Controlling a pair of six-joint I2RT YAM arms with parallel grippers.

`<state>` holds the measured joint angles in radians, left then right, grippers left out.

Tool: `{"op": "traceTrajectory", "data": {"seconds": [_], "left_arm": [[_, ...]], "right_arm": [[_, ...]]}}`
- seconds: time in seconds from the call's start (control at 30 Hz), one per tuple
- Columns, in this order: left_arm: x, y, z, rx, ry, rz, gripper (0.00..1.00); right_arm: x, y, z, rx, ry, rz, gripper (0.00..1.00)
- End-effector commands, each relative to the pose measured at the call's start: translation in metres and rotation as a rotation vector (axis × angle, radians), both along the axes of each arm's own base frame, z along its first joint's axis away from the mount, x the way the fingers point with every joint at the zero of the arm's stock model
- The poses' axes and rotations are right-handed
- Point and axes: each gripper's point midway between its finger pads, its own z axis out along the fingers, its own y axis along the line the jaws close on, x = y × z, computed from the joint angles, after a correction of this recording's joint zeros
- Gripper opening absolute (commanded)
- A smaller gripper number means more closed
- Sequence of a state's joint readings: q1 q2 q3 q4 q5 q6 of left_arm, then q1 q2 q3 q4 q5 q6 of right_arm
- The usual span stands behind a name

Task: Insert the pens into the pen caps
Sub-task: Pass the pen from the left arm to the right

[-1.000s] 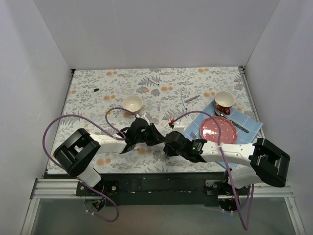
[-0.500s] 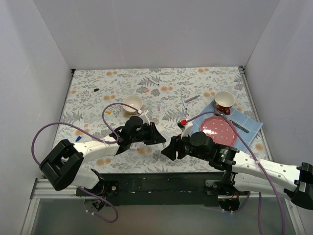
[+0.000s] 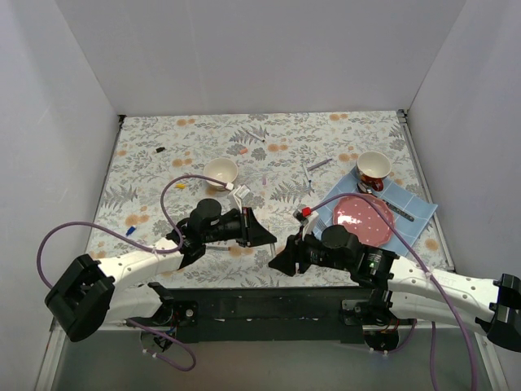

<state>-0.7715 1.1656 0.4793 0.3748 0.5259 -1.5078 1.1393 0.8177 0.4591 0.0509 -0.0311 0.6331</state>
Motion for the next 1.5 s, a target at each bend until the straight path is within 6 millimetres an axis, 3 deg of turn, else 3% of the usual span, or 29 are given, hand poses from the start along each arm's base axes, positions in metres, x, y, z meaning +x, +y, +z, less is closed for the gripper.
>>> {"op": "traceTrajectory", "data": {"seconds": [0.0,0.33,0.63,0.97,1.23,1.47], "left_arm": [[-0.015,-0.003,0.039,-0.106,-0.069,-0.078,0.0],[-0.019,-0.004,0.055,-0.158,-0.068,-0.098,0.0],[-0.02,-0.002,0.064,-0.185,-0.077,-0.084,0.0],[-0.017,0.001,0.066,-0.221,-0.07,-0.037,0.0],[-0.015,0.003,0.062,-0.24,-0.055,-0.013,0.0],[-0.007,0.003,0.063,-0.251,-0.049,0.034,0.0]], "right_arm": [[0.0,0.009,0.018,0.092,-0.024,0.021,0.54],[0.001,0.012,0.015,0.164,0.009,-0.012,0.44],[0.004,0.008,0.016,0.209,0.044,-0.064,0.54],[0.018,0.0,0.011,0.199,0.104,-0.19,0.5],[0.011,0.009,0.028,0.297,0.086,-0.129,0.43],[0.007,0.016,0.03,0.337,0.105,-0.095,0.33]]}}
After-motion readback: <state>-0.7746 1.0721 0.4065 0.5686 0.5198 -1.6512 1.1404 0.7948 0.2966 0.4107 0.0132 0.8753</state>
